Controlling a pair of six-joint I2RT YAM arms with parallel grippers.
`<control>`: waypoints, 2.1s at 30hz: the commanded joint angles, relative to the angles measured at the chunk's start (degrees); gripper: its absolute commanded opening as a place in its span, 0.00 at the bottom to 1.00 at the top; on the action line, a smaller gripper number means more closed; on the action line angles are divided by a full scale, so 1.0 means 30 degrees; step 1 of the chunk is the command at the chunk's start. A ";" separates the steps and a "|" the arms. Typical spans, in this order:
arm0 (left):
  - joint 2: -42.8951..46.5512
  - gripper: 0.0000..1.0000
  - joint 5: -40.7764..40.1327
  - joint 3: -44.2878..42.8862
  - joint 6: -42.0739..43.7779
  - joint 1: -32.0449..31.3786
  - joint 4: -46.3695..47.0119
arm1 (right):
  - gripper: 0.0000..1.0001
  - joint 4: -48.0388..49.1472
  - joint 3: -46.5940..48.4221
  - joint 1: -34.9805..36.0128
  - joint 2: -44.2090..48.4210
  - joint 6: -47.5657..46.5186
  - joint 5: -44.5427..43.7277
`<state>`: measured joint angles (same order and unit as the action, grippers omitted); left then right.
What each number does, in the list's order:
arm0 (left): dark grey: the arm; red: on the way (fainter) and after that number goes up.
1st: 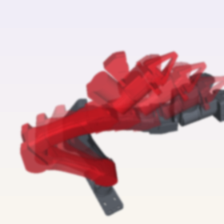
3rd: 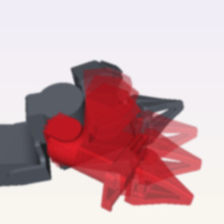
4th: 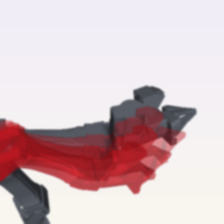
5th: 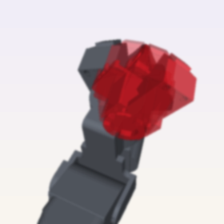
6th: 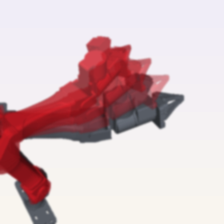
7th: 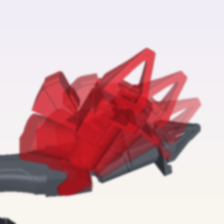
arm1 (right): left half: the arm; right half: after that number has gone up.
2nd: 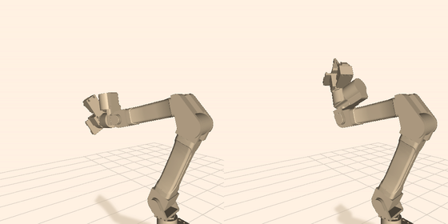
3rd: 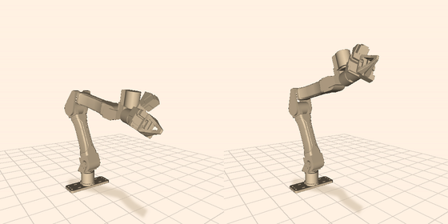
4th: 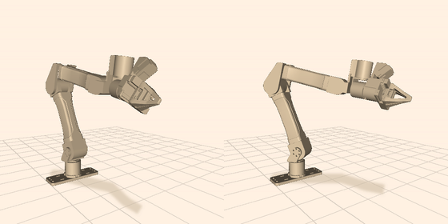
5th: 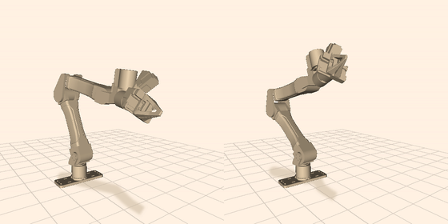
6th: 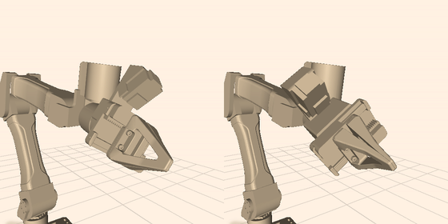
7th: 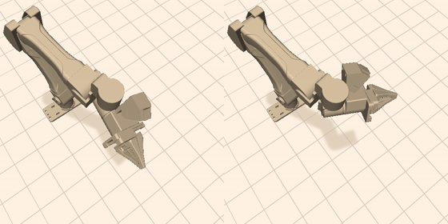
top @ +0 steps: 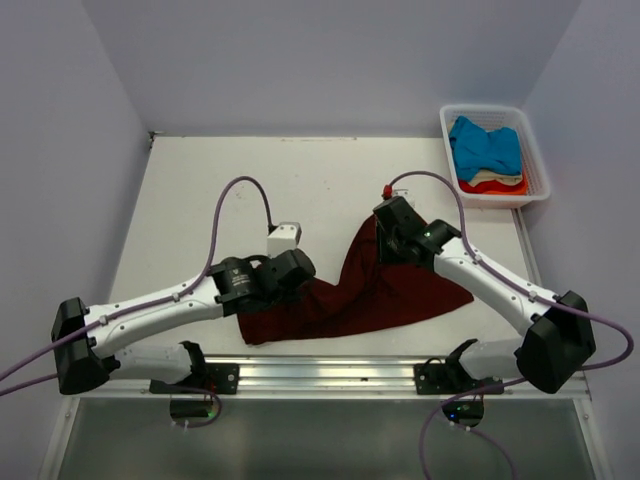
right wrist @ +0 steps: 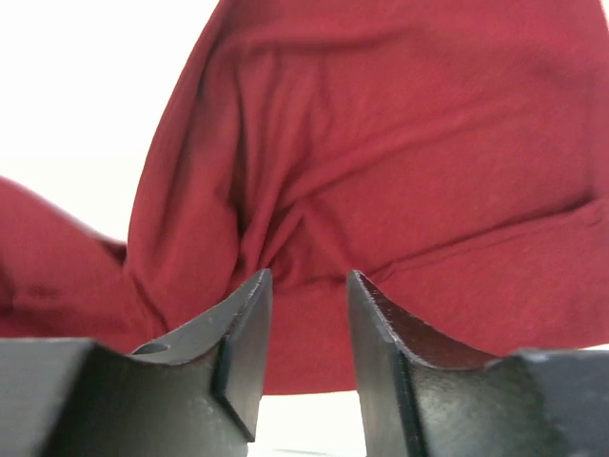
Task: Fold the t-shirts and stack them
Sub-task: Grap the side of the flattened tshirt furthest away from the robot with both arms
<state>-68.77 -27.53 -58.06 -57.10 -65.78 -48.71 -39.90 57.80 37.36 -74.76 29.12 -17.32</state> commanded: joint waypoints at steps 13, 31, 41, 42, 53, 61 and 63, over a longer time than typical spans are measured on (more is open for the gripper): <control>-0.4638 0.00 -0.1606 -0.6334 1.1794 0.9736 0.5014 | 0.51 0.0586 0.7799 -0.4895 -0.7154 -0.1533 -0.0760; -1.3543 0.00 0.0094 -1.3718 1.4463 1.5948 0.7827 | 0.44 0.0498 1.4101 -0.7794 -1.4131 -0.2120 0.0939; -1.7531 0.00 0.2525 -1.8311 1.5487 1.7063 0.9001 | 0.44 -0.0087 1.7172 -0.9026 -1.6503 -0.1827 0.1380; -1.7912 0.00 0.2642 -1.8785 1.5779 1.7092 0.8884 | 0.43 -0.0205 1.7526 -0.9085 -1.6766 -0.1798 0.1408; -2.0669 0.00 0.2673 -2.0549 1.5754 1.8204 0.7419 | 0.45 -0.1934 2.2364 -0.9817 -2.0079 -0.2003 0.1320; -2.1987 0.00 0.3079 -2.0577 1.4582 1.9814 0.7649 | 0.42 0.0053 1.8686 -0.9994 -1.8092 -0.1915 0.2343; -2.2365 0.00 0.3374 -2.0752 1.4610 2.0050 0.8060 | 0.41 0.1368 1.7448 -0.9994 -1.6662 -0.1828 0.2609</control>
<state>-134.67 -18.61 -117.97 -11.84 -7.81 -27.22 -40.77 114.91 7.42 -132.33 23.51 -12.05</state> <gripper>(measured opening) 0.009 0.420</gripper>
